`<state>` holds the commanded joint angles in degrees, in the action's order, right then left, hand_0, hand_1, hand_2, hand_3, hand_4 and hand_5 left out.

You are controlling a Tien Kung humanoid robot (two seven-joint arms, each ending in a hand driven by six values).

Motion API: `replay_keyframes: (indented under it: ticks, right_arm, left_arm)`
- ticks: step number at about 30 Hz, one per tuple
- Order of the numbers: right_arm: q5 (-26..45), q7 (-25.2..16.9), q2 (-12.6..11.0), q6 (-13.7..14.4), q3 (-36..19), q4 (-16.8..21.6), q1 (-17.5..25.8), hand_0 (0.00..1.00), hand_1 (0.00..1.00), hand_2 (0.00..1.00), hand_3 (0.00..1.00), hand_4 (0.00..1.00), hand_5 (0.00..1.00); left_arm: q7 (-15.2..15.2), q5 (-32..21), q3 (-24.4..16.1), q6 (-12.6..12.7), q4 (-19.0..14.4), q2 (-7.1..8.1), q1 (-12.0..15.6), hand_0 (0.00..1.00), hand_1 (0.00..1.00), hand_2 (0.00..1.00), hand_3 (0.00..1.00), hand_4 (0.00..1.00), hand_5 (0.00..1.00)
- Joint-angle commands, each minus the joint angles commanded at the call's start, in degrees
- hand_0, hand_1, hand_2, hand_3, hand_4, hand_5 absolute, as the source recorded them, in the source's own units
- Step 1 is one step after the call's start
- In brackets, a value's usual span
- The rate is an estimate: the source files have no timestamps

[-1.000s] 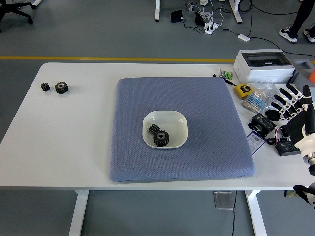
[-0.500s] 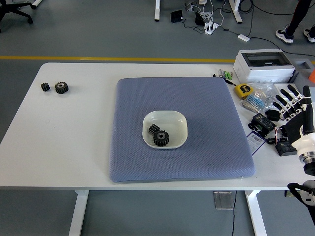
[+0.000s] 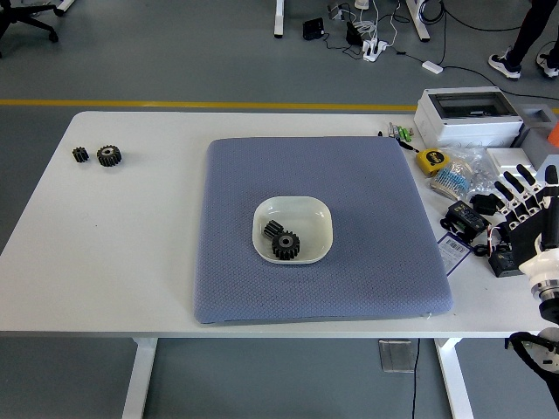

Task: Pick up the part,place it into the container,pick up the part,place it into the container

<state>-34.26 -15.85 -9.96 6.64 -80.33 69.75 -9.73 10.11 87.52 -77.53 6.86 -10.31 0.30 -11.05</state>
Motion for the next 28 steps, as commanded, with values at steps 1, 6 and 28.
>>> replay_keyframes:
  ticks: [1,6,28]
  right_arm:
    - [1.01,-0.14,0.05,-0.09,-0.08,-0.06,-0.05,0.811,0.798,0.824,0.843,0.998,0.871]
    - [2.42,-0.13,0.09,-0.72,0.00,0.05,-0.01,0.811,0.798,0.824,0.843,0.998,0.871]
    - [13.90,1.32,0.02,-6.20,0.84,0.12,-0.65,0.804,0.792,0.804,0.834,0.998,0.847]
  left_arm:
    - [-0.06,-0.35,0.33,0.02,0.00,0.00,-0.04,0.670,0.650,0.628,0.558,0.576,0.529]
    - [-0.22,-1.37,1.16,0.10,0.00,0.03,-0.24,0.670,0.650,0.628,0.558,0.576,0.529]
    - [0.08,-0.86,0.56,0.15,0.00,0.18,-0.47,0.670,0.651,0.628,0.558,0.577,0.531]
